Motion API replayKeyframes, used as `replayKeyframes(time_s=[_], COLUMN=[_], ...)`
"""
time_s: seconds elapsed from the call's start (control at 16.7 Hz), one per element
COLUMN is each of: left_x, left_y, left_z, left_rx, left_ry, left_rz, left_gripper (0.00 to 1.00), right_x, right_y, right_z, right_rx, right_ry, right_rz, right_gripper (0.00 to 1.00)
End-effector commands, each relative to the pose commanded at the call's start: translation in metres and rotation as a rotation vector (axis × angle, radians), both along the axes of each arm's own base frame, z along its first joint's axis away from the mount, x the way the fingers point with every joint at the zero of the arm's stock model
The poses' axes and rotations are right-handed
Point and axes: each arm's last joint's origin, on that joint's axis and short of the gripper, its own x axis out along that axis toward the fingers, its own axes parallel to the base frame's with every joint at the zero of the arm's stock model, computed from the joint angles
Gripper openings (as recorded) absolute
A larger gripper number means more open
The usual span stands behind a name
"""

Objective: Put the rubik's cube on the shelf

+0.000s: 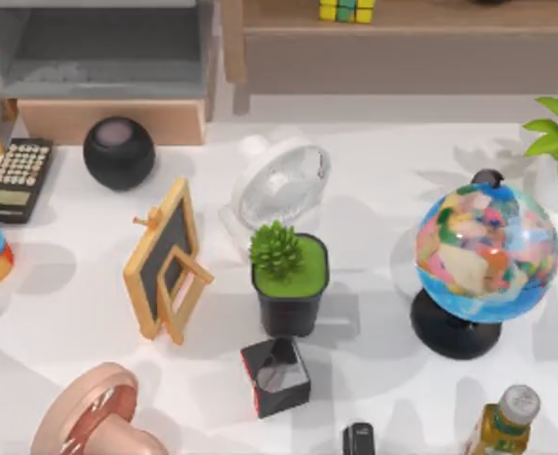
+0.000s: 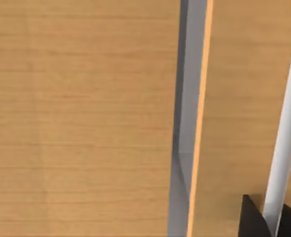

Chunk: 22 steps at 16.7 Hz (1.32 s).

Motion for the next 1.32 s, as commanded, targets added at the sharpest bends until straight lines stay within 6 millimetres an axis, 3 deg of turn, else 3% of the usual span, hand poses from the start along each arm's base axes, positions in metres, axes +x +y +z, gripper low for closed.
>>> replayKeyframes(time_s=[0.36, 0.66, 1.32], left_x=[0.048, 0.054, 0.054], left_y=[0.000, -0.001, -0.001], left_z=[0.003, 0.002, 0.002], left_rx=[0.003, 0.000, 0.000], left_ry=[-0.010, -0.004, -0.004], left_rz=[0.004, 0.004, 0.004], left_gripper=[0.00, 0.00, 0.83], right_x=[0.000, 0.000, 0.000], right_y=[0.000, 0.000, 0.000], right_z=[0.000, 0.000, 0.000], right_rx=[0.000, 0.000, 0.000], right_ry=[0.000, 0.000, 0.000], right_rz=[0.000, 0.000, 0.000], right_gripper=[1.00, 1.00, 1.00])
